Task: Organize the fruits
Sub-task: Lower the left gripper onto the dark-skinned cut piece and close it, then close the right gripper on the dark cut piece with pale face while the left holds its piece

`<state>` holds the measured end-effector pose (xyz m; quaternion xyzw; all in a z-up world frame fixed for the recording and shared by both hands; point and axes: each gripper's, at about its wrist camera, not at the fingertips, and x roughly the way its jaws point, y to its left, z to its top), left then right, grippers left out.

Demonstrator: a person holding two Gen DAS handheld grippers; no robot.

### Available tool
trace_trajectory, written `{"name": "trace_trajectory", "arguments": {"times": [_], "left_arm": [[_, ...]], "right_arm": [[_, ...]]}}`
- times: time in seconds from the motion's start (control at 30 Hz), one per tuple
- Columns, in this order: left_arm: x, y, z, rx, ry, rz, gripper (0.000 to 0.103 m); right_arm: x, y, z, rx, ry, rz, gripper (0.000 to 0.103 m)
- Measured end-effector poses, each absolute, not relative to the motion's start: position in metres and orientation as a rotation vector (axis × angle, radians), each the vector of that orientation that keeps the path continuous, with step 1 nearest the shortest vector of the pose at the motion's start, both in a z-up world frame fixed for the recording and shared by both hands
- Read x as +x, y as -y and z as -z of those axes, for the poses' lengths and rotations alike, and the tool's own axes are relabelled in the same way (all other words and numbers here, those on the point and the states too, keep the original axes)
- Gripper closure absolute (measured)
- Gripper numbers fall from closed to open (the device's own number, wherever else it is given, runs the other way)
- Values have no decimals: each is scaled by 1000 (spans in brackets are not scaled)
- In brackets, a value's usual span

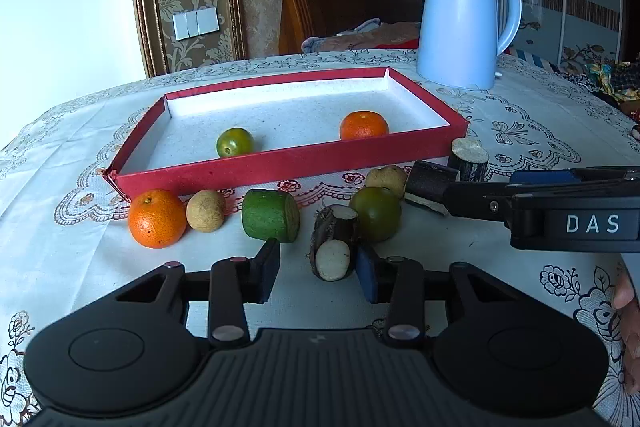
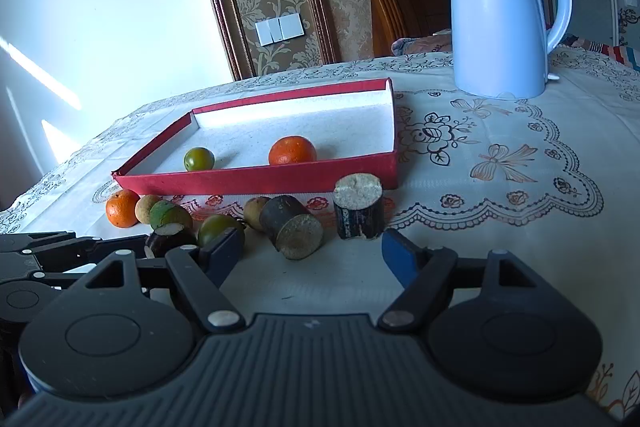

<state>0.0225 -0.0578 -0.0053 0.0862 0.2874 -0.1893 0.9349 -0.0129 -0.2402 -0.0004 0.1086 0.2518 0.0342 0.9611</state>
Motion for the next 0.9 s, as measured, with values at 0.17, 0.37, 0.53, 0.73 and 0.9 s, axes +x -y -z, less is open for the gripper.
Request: {"name": "trace_trajectory", "arguments": {"times": [0.17, 0.37, 0.53, 0.73, 0.9], "left_arm": [[24, 61, 5, 168, -595, 392, 80], [26, 55, 5, 124, -600, 386, 80], [20, 38, 2, 64, -580, 362, 80], [17, 30, 1, 48, -568, 344, 80], [18, 27, 2, 29, -573, 352, 80]], "right_arm": [[-13, 240, 0, 220, -512, -72, 27], [-11, 241, 0, 228, -519, -78, 27], [-8, 235, -2, 174, -525, -106, 31], [5, 228, -4, 85, -547, -174, 51], [16, 223, -4, 32, -578, -198, 51]]}}
